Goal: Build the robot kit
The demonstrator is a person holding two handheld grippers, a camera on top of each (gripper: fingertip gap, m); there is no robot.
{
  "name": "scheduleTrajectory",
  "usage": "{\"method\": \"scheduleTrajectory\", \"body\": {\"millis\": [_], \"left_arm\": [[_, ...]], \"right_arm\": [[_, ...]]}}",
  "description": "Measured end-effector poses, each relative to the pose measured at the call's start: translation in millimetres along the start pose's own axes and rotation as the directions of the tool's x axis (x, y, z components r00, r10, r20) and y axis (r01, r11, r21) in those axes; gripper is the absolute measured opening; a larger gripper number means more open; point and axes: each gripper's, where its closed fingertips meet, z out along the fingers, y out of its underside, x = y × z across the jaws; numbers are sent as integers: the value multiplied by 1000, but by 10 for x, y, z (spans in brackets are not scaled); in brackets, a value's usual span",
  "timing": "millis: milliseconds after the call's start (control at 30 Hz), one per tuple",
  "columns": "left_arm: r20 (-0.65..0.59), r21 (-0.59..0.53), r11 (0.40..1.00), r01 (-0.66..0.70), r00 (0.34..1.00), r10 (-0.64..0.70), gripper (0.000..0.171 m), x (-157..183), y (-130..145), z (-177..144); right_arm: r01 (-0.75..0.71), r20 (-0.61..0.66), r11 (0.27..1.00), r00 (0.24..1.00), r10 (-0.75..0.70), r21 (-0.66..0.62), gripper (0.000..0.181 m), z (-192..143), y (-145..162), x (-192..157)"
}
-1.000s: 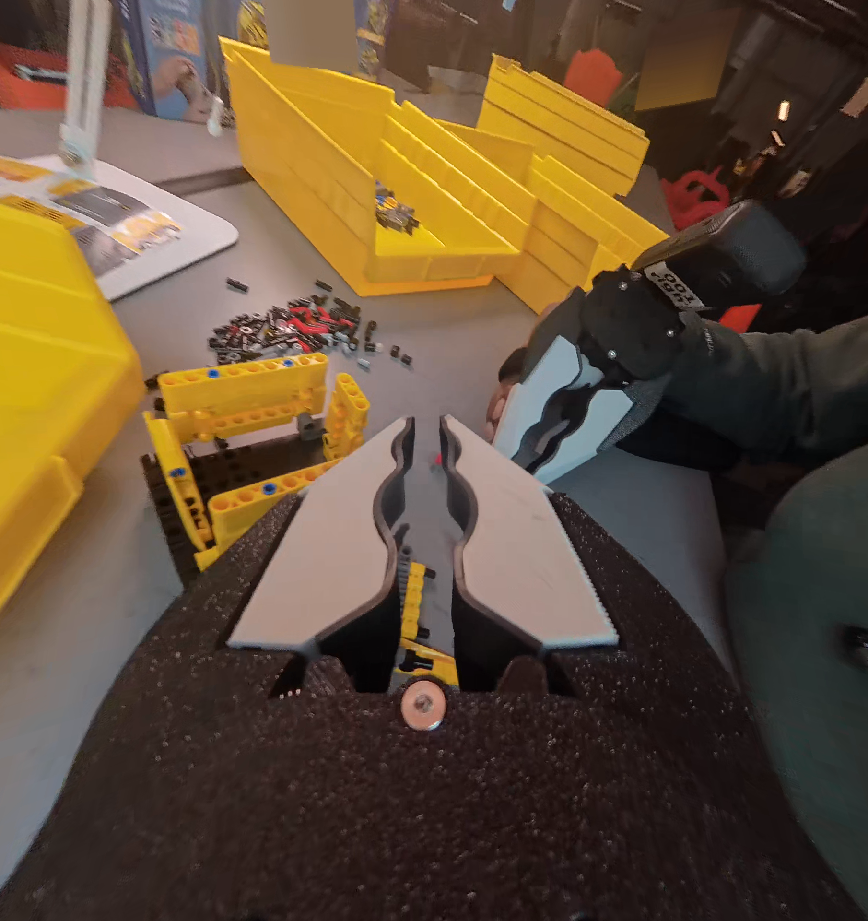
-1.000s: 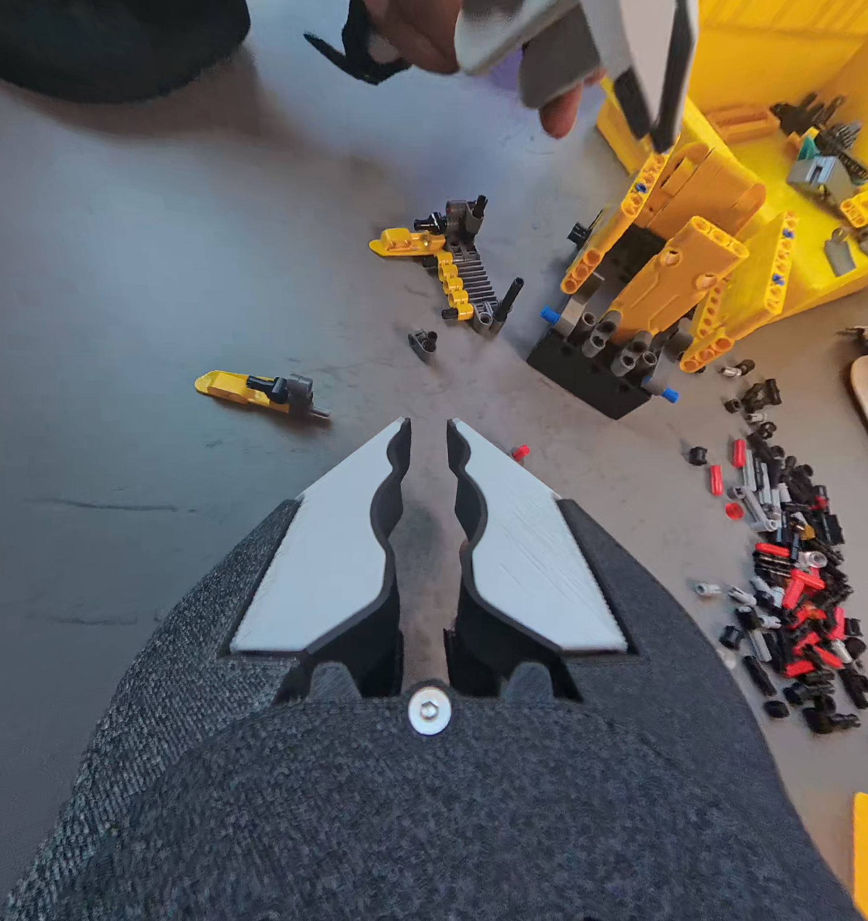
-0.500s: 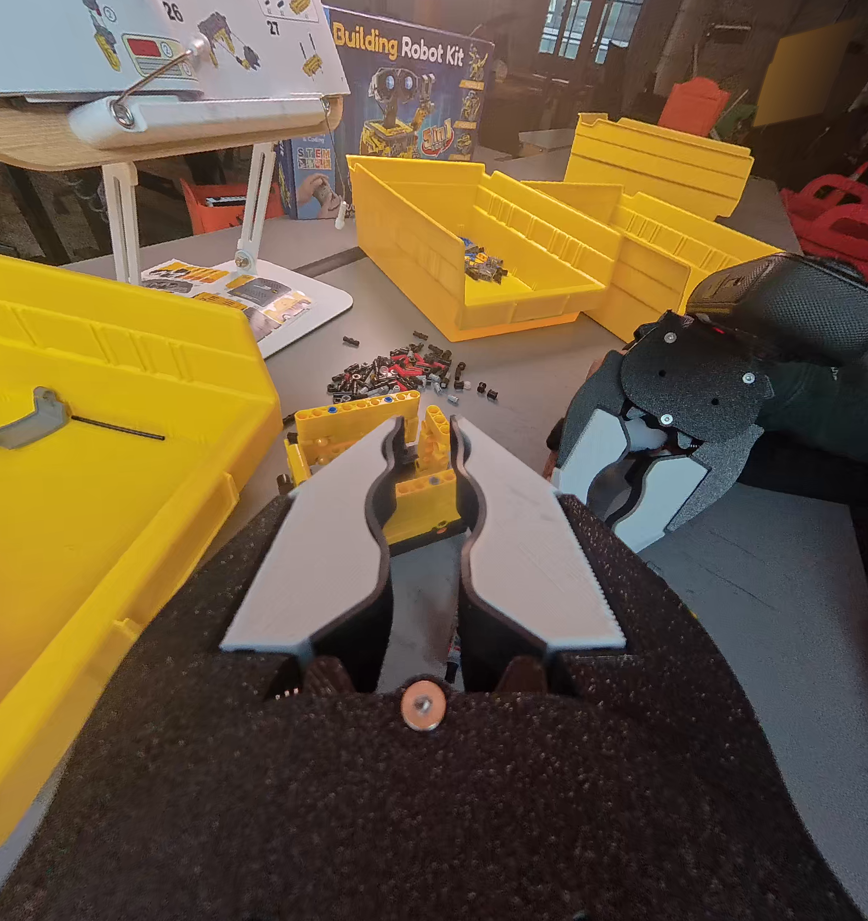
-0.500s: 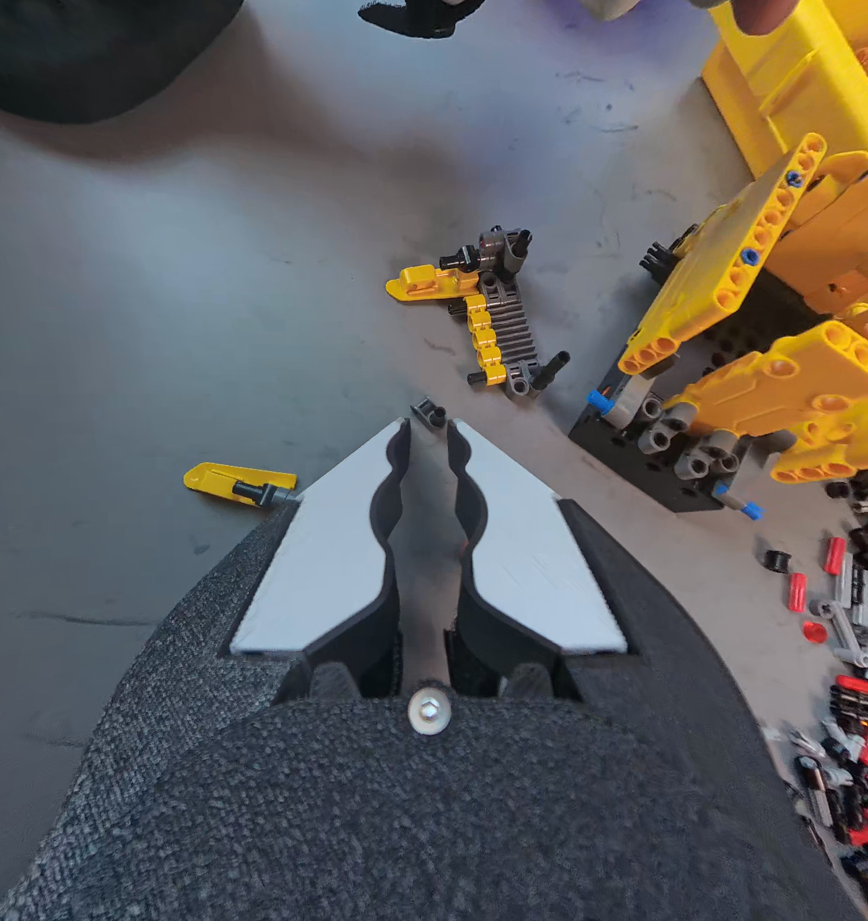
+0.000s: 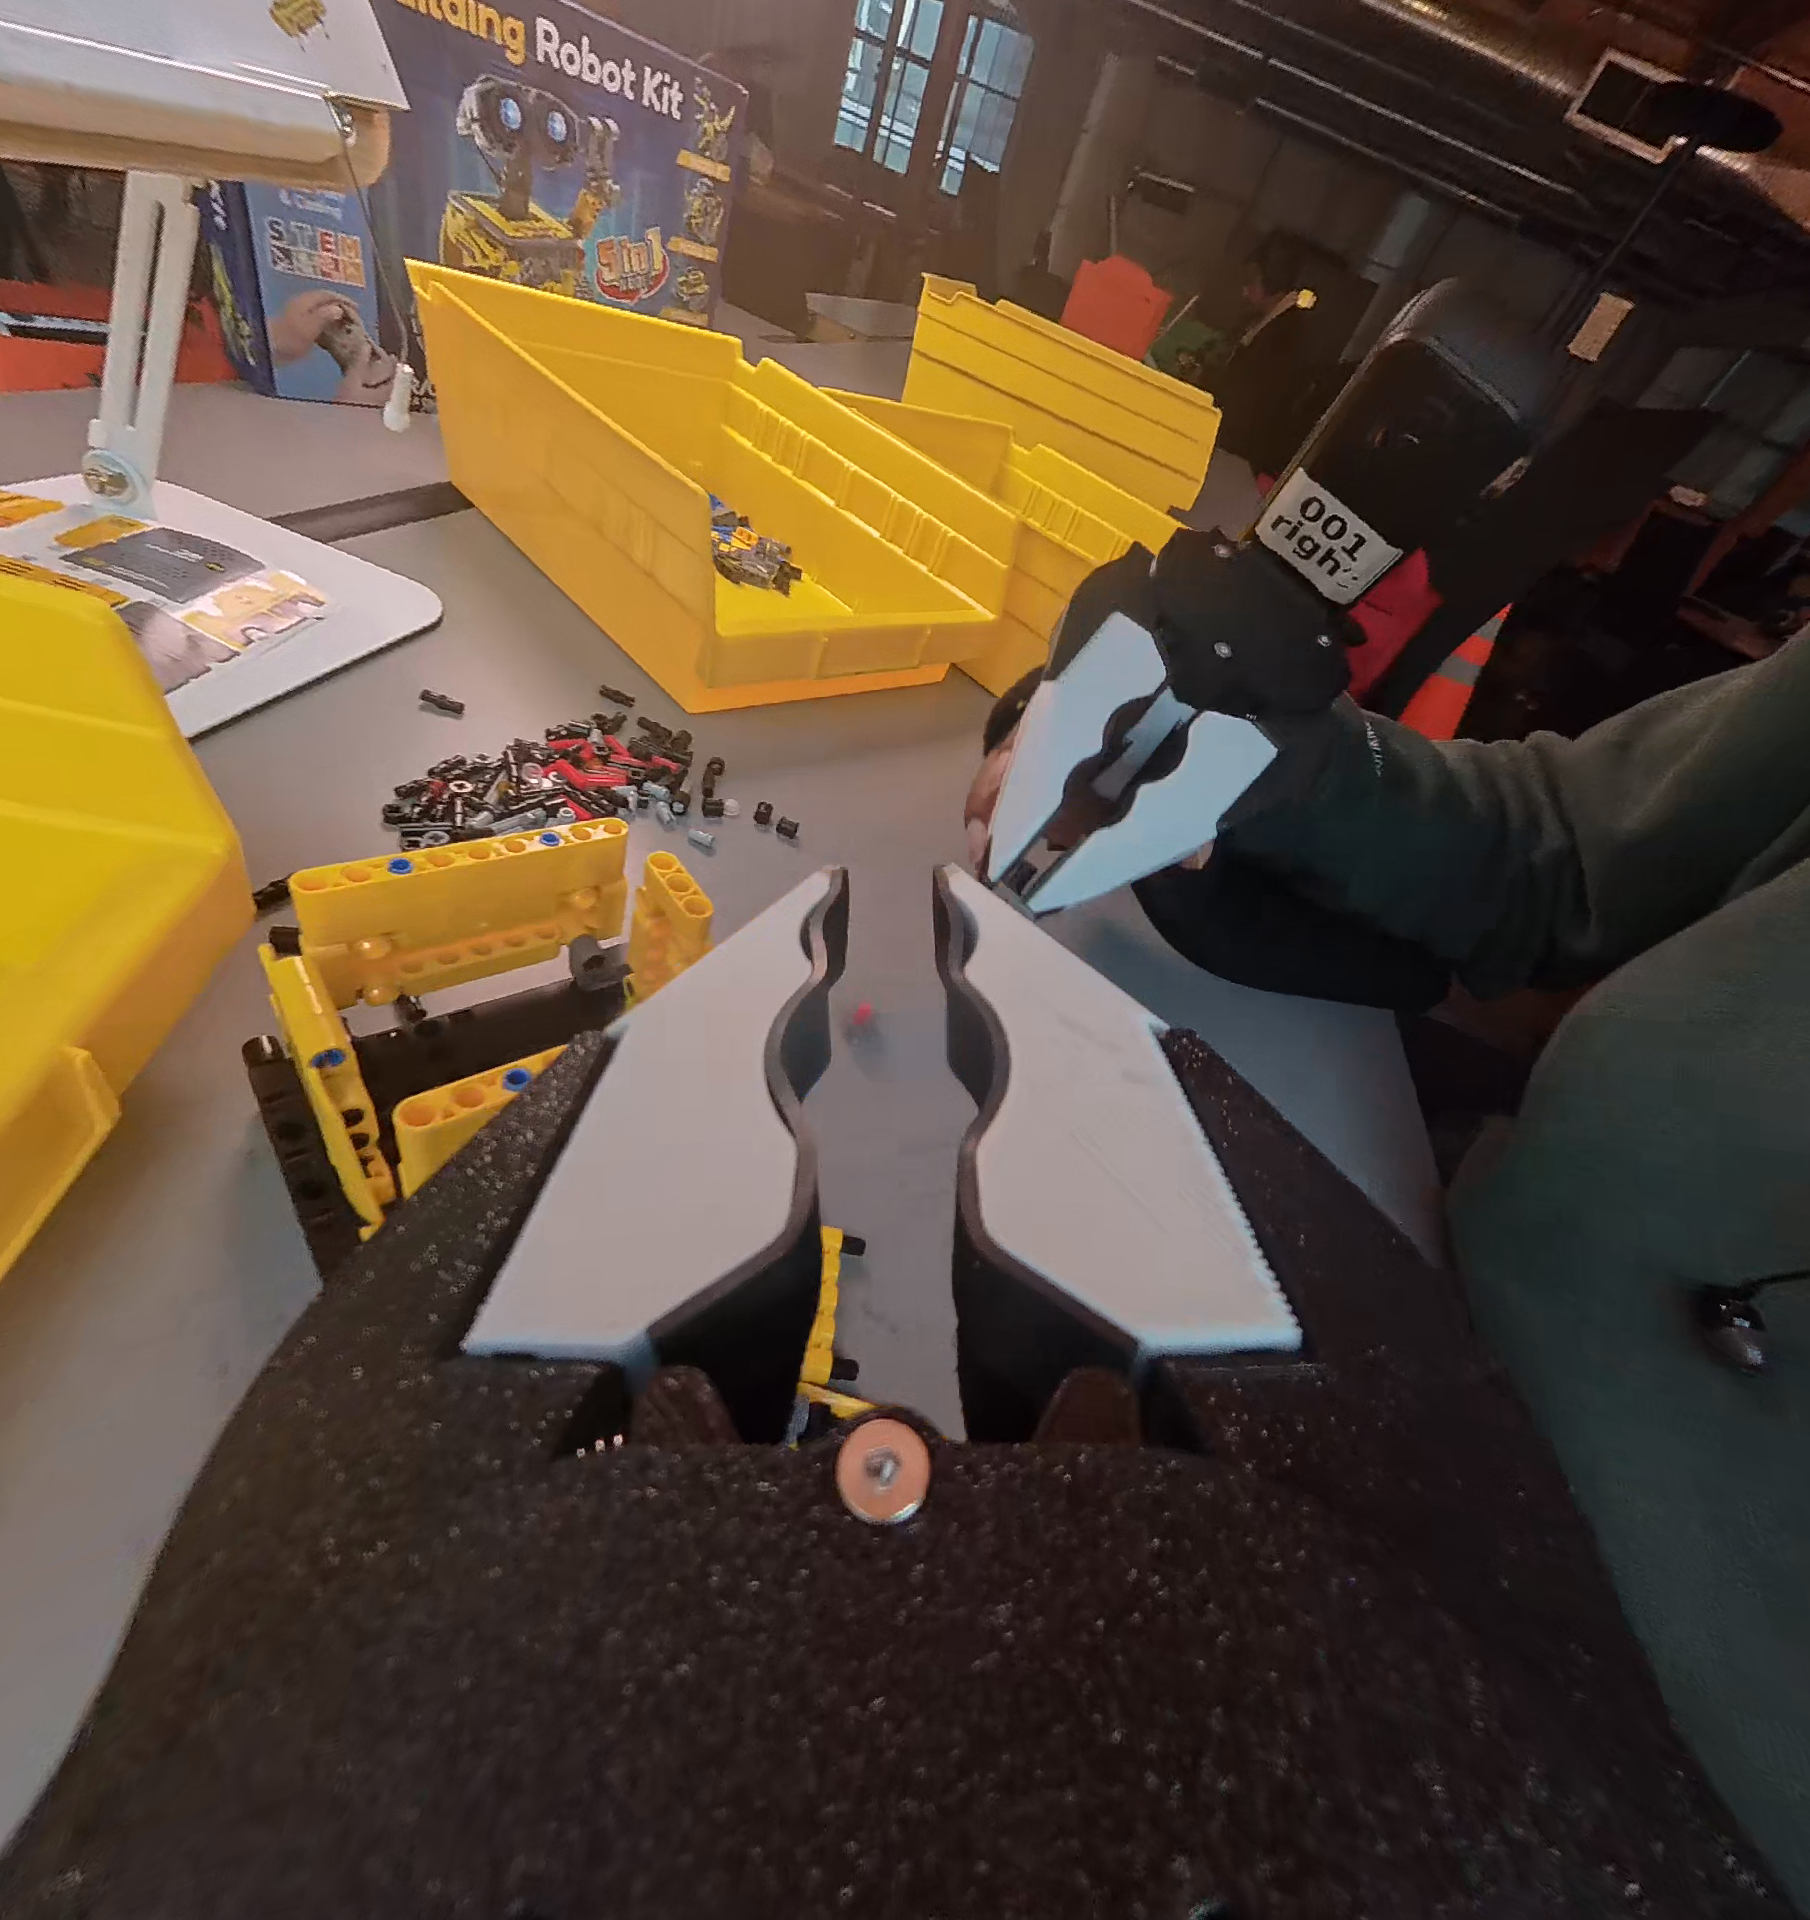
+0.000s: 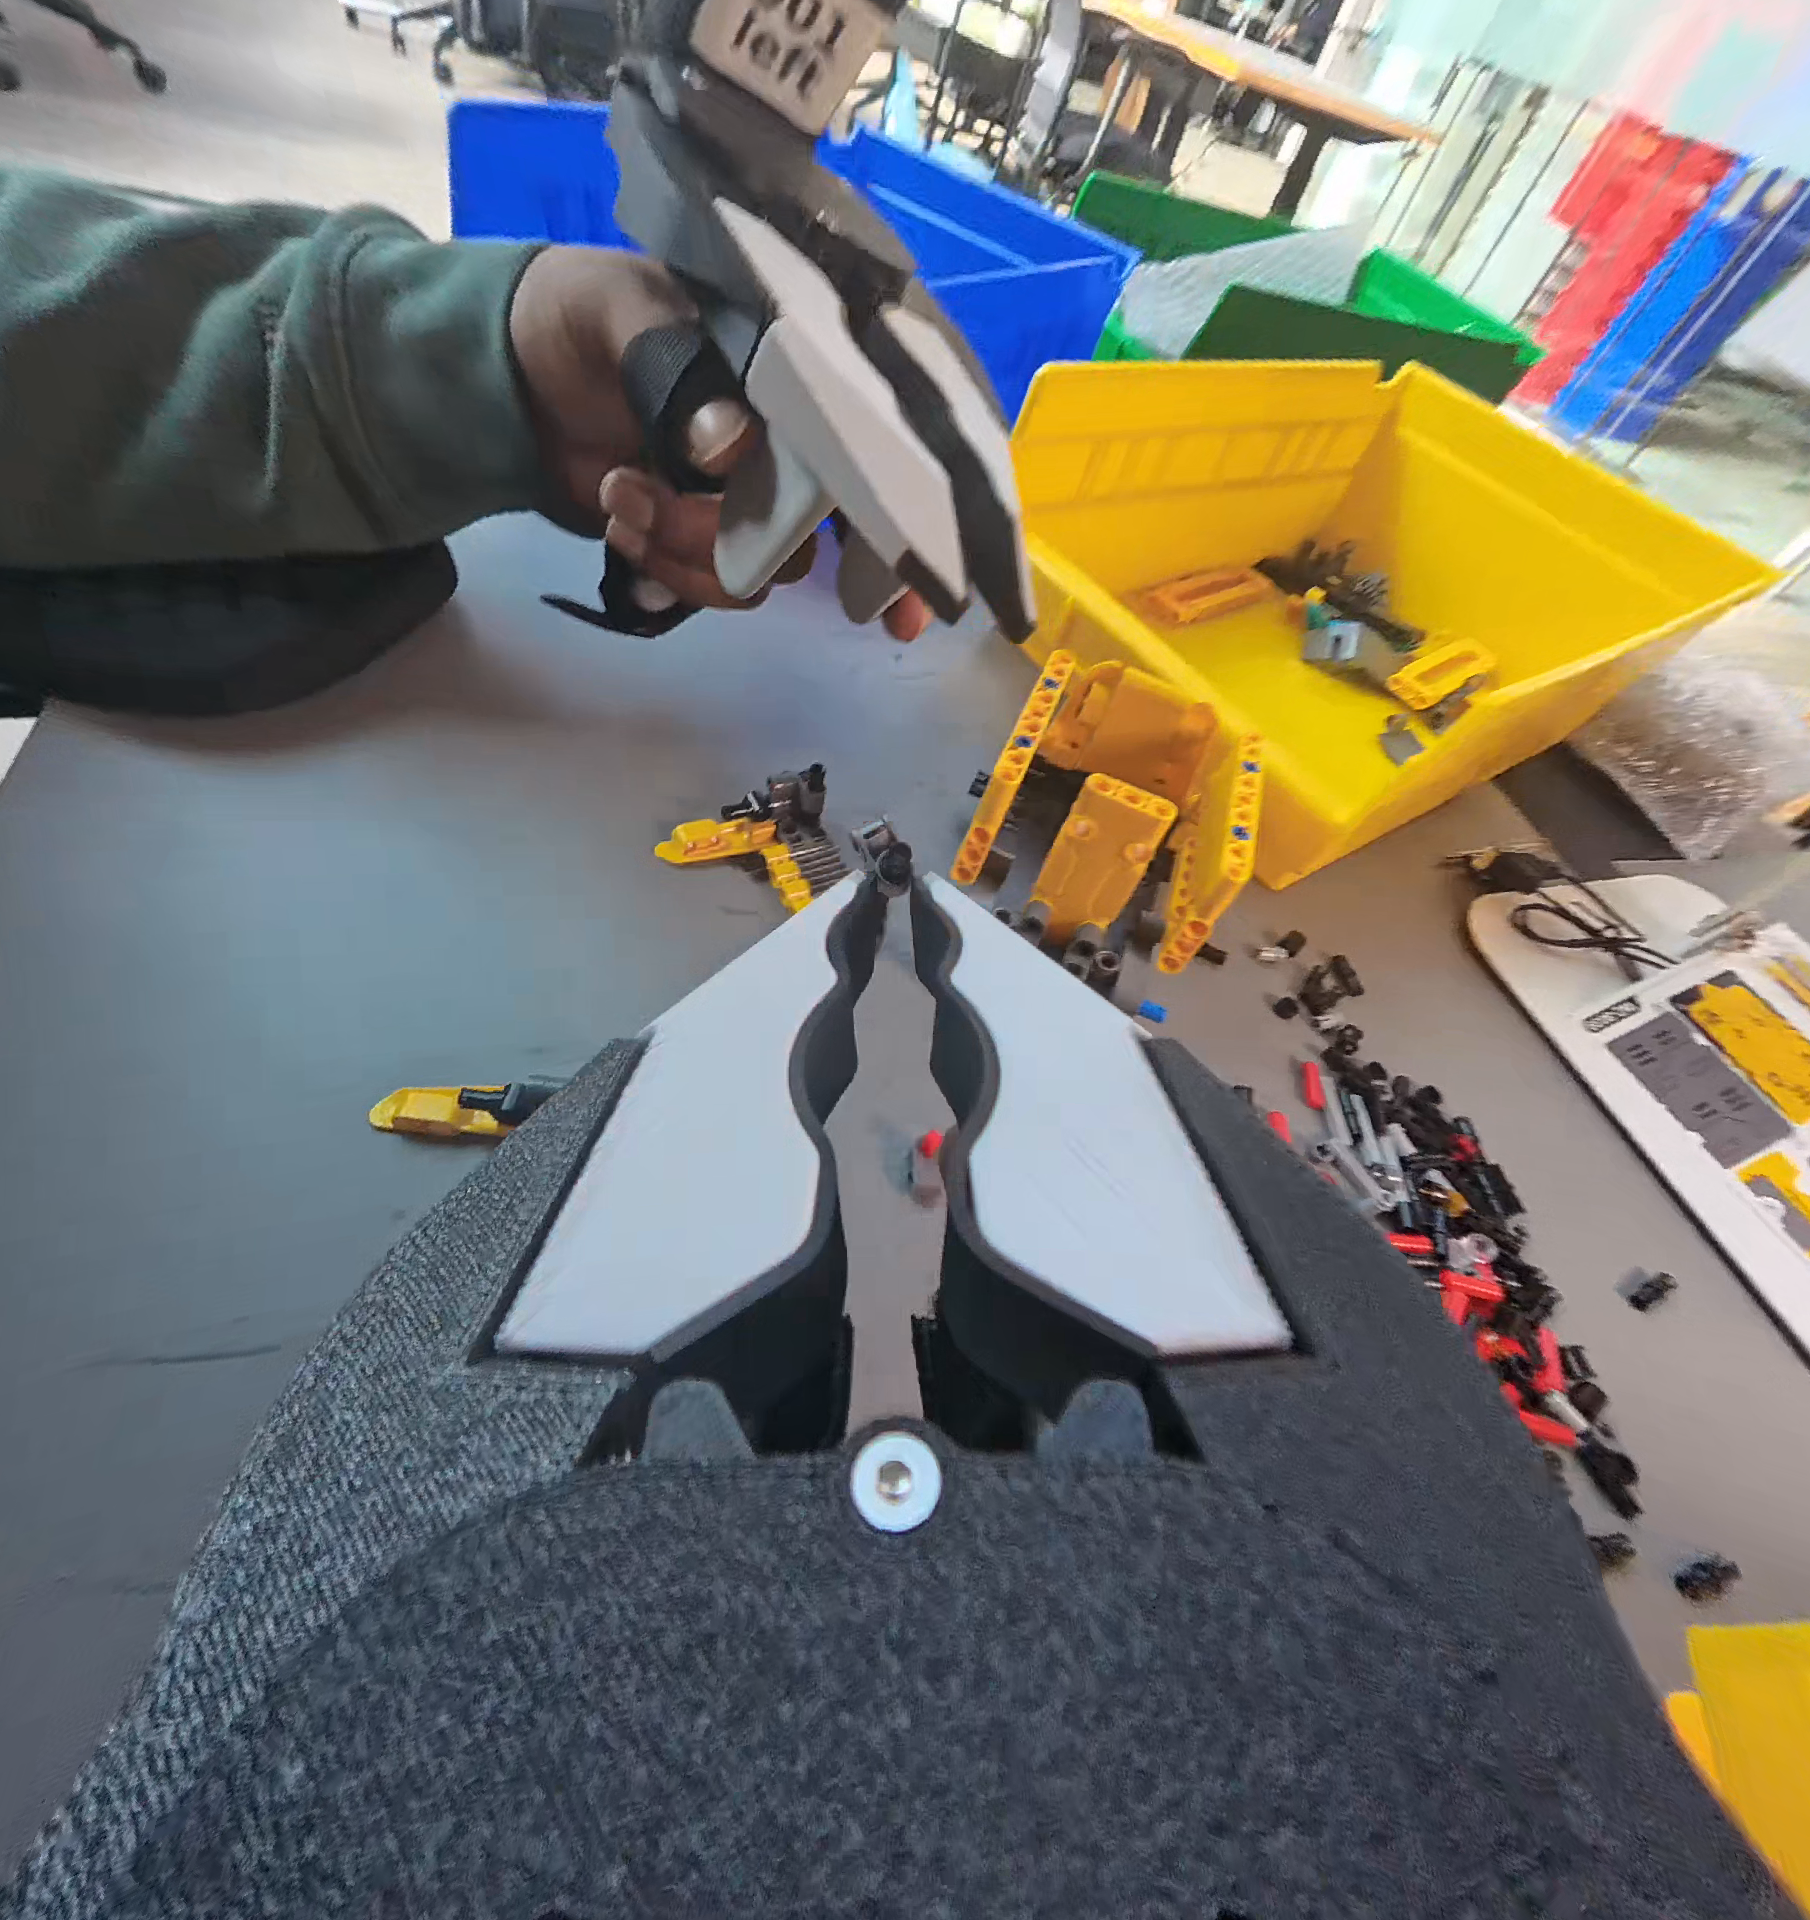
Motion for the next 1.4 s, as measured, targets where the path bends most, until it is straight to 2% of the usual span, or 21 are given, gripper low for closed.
{"method": "scheduleTrajectory", "body": {"millis": [200,333,500,733,867,1133,1267,1400], "left_arm": [[-122,17,995,96,988,-93,14,174,33,115],[-187,8,989,148,972,-144,14,267,83,196],[-228,-10,989,148,963,-147,12,360,124,249],[-215,8,987,161,964,-156,7,344,87,254],[-176,-55,993,107,978,-116,6,341,210,314],[-183,-65,988,141,971,-150,5,327,220,316],[-175,-79,989,125,975,-137,5,323,239,314],[-149,-156,987,41,987,-65,5,334,380,347]], "right_arm": [[2,-102,994,995,9,109,5,-83,-152,102],[15,-100,990,995,-1,137,5,-38,-188,34],[-13,-78,987,997,26,159,5,-25,-206,0],[16,-70,990,997,-6,137,0,-7,-158,-39],[28,-70,992,997,-20,122,0,3,-131,-49],[44,-68,993,997,-36,114,0,-18,-101,-33],[61,-52,993,997,-56,98,14,-42,-64,-30],[79,9,992,997,-80,93,20,-78,-48,-103]]}}
